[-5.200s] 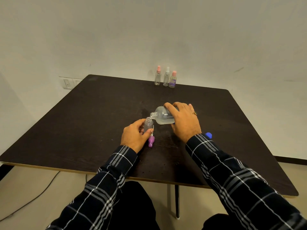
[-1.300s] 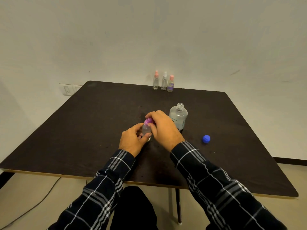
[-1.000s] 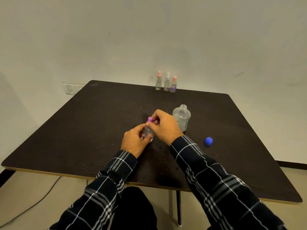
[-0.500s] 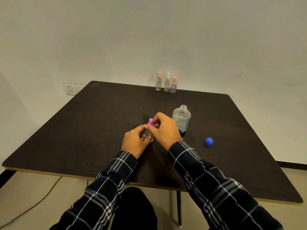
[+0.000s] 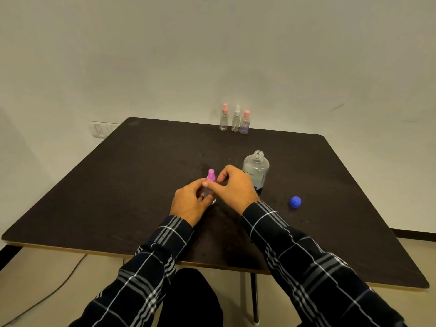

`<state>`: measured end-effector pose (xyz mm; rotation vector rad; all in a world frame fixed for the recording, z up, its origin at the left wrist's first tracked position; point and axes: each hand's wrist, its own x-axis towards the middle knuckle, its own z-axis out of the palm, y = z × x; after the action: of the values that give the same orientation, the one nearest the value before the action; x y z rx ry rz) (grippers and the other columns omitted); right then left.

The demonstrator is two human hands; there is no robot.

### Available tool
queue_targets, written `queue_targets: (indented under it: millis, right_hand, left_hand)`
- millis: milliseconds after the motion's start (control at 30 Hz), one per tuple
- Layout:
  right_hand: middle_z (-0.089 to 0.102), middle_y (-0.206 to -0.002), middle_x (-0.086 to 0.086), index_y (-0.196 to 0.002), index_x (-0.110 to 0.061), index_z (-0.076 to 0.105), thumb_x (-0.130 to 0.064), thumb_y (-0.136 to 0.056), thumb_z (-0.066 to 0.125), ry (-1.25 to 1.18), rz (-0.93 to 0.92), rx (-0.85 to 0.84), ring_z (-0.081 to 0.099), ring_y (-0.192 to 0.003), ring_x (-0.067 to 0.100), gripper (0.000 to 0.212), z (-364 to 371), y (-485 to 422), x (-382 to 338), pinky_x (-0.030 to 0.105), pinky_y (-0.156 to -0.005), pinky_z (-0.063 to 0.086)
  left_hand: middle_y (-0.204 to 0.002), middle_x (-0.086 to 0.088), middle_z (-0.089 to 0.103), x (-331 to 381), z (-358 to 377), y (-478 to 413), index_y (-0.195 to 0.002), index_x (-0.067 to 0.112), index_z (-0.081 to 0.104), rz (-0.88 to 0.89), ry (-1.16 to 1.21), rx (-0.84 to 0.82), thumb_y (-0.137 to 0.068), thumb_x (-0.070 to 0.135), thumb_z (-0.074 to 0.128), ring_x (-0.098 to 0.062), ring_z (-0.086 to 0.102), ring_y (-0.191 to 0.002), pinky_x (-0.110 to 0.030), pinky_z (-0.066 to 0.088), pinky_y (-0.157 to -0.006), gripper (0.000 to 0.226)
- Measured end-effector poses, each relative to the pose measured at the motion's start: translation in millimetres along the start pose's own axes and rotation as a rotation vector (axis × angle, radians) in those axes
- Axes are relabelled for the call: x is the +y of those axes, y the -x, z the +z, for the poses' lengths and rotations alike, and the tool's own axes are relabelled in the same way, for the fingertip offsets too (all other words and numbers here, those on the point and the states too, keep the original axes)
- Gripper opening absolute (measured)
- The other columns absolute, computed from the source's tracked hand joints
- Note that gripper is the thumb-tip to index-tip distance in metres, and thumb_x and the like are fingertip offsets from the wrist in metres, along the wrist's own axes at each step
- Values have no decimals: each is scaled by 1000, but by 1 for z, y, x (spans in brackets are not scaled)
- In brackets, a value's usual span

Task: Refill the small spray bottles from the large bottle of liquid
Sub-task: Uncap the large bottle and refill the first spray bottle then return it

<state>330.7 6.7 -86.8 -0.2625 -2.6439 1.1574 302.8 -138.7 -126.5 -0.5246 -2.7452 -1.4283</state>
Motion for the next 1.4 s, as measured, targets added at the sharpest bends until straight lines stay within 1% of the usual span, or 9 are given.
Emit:
queue_targets:
  millis: [133,200,400,600,733,933,1067,1200,1400]
  right_hand:
    - [63,-121,-2,-131,-25,60,-26,-92,69,-110,-98,-157,58,-109,8,40,-5,-4,0,34,-97,52]
    - [67,-121,-3,-127,-22,65,-19,-95,66,-150,-96,-203,61,-110,9,33,-7,-5,0,35,-100,51]
    - [67,-103,-5,-106,-22,66,-25,-89,72,-42,-49,-80,62,-91,10,18,2,-7,-5,31,-86,53]
    - [62,-109,-4,-112,-25,61,-36,-93,66,27,15,-25,60,-99,12,22,9,-2,-10,31,-87,51]
    - [56,-115,-8,-125,-25,57,-33,-92,67,31,-24,43,55,-104,6,35,11,22,-6,26,-90,49]
    - [61,-97,-11,-102,-31,60,-41,-94,62,317,169,48,59,-87,8,13,-21,64,29,33,-79,55]
    - [50,-130,2,-130,-21,49,-45,-92,64,514,289,4,57,-112,18,48,-39,68,50,35,-92,54]
    - [41,-149,4,-150,-18,29,-47,-82,76,200,336,119,48,-132,20,88,-37,57,59,36,-104,45]
    - [54,-141,-1,-147,-23,33,-40,-78,81,43,322,188,51,-131,18,86,-30,33,63,34,-104,47]
  left_hand:
    - [-107,10,67,-2,1,-1,-139,24,60,4,1,-4,-91,26,75,3,58,-86,-4,39,-67,50]
    - [-106,12,67,-2,1,-2,-138,24,61,15,9,-5,-91,27,76,7,57,-84,-1,41,-65,49]
    - [-105,9,65,-4,3,-4,-139,25,59,8,-30,-12,-92,25,74,5,56,-82,-4,37,-69,49]
    - [-92,12,63,-4,2,-5,-132,26,63,19,-63,-22,-92,29,72,-2,59,-81,-19,46,-74,40]
    - [-109,6,68,-4,0,-7,-136,25,61,26,-58,-53,-92,26,73,-6,62,-92,-22,47,-83,46]
    - [-101,12,68,-7,-4,-11,-132,25,64,53,-31,-80,-87,31,80,2,63,-88,-9,43,-75,49]
    - [-103,12,67,-6,-7,-19,-135,24,63,77,-61,-112,-88,32,79,5,60,-86,-7,40,-75,50]
    - [-100,13,66,-3,-2,-24,-134,23,63,87,-61,-94,-88,32,79,7,59,-84,-9,41,-75,50]
    - [-103,11,67,0,3,-38,-135,22,63,91,-64,-111,-88,31,79,-4,63,-92,-18,45,-84,51]
